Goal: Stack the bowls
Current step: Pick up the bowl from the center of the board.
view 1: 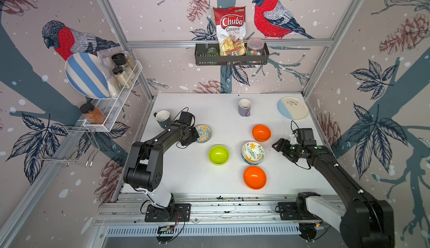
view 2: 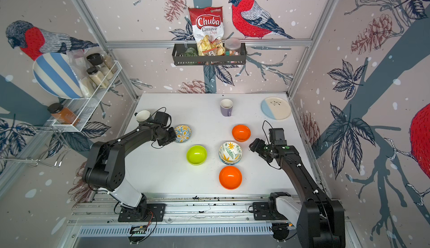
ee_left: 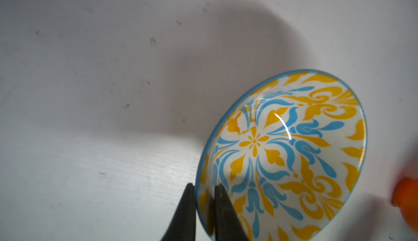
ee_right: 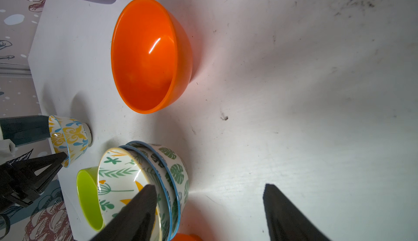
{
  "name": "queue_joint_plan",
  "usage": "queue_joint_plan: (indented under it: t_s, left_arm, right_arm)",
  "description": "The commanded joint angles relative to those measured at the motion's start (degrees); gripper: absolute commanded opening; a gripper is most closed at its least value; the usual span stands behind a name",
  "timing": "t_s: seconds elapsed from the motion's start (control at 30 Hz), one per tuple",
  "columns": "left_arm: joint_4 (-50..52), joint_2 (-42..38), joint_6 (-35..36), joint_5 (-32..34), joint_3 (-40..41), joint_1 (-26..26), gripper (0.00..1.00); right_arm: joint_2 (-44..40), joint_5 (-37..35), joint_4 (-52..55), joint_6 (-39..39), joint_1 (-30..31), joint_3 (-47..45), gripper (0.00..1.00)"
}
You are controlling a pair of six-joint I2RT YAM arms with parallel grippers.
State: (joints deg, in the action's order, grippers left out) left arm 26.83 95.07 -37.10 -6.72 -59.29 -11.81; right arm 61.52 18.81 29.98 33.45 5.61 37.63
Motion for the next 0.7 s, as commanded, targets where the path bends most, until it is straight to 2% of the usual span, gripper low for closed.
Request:
queue_joint_plan:
  t_s: [0.0,0.13,0.47,0.67]
  left_arm:
    - [-0.9,0.3,0.6,-0.7,0.1,0.4,0.12]
    - [-0.7,-0.3,0.6,-1.1,0.1,0.6,0.0]
    - [2.6,-6.0,0.0,-3.0,-0.1,0.7,0.0]
    - [6.2,-12.6,-0.8,-10.1,1.1,0.2,0.0]
  right_arm:
    - [0.0,0.8,-0.9,0.6,0.0,0.4,0.76]
    - [-0.4,0.7,-0.8,0.6,0.0,0.4,0.76]
    - [-1.8,0.1,0.0,0.7,0.0,1.1,0.77]
    - [-2.0,1.7,1.8,0.3,0.2,3.4,0.75]
